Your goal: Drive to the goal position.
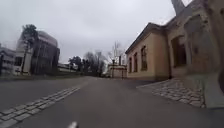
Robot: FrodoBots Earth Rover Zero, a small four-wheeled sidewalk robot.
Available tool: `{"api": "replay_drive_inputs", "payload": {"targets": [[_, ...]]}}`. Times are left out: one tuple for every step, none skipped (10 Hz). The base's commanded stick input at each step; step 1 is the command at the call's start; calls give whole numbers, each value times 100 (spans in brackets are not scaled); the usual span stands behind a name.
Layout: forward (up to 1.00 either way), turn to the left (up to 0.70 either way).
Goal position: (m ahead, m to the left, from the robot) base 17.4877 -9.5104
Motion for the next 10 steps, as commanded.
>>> {"api": "replay_drive_inputs", "payload": {"targets": [[100, 0], [100, 0], [100, 0], [100, 0], [100, 0], [100, 0], [100, 0], [100, 0], [100, 0], [100, 0]]}}
